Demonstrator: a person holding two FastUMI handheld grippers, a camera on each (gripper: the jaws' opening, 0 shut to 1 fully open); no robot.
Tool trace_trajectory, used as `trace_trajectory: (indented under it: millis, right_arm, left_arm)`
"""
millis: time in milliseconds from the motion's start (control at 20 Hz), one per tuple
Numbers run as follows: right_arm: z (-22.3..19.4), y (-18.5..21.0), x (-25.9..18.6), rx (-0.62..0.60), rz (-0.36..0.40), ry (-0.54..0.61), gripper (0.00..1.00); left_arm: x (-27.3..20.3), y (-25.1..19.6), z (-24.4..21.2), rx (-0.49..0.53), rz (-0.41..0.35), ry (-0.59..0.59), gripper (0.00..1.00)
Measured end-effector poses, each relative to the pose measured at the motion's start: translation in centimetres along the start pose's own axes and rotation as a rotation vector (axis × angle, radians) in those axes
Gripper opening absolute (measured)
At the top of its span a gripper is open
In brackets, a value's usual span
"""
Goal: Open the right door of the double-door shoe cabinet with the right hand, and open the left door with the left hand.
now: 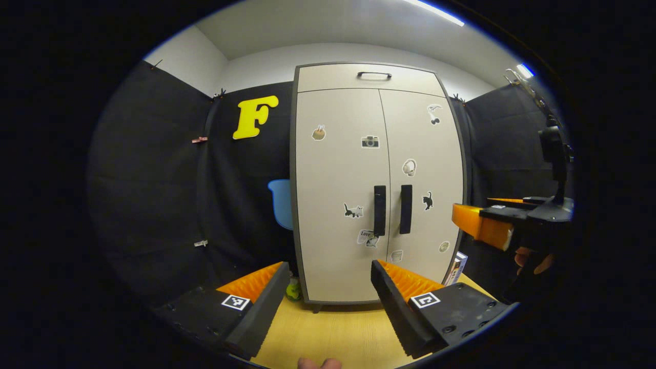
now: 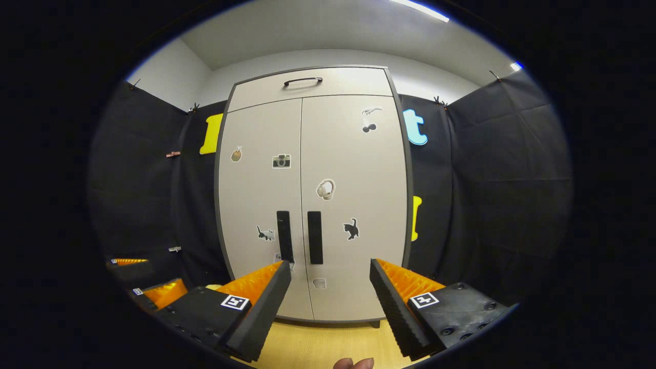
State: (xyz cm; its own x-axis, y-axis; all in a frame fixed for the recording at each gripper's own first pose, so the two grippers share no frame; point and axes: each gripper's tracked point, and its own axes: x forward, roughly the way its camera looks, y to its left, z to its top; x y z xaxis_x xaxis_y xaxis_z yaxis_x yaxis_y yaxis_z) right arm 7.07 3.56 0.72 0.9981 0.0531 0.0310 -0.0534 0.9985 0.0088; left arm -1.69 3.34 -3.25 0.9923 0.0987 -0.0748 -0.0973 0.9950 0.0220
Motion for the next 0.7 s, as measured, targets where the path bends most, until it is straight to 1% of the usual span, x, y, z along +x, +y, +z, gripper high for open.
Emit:
trace_trajectory:
  millis: [150, 300, 450, 700]
  right_arm:
    - [-0.1, 0.9, 4.0, 0.001, 0.022, -0.017, 0.98]
    - [-0.2, 0.6, 7.9, 0.032, 0.009, -0.030, 0.98]
    - [-0.8, 0.9, 11.2, 0.028, 0.004, -0.034, 0.98]
    - [-2.9, 1.5, 14.2, 0.018, -0.012, -0.019, 0.98]
  left_arm:
    - [-0.8, 1.2, -0.1, 0.015, 0.042, 0.008, 0.98]
    - [-1.0, 2.2, 0.2, 0.039, 0.079, 0.002, 0.98]
    - [-1.0, 2.4, 0.4, 0.026, 0.084, -0.003, 0.98]
    - [-0.7, 1.9, 0.8, 0.033, 0.055, -0.022, 0.98]
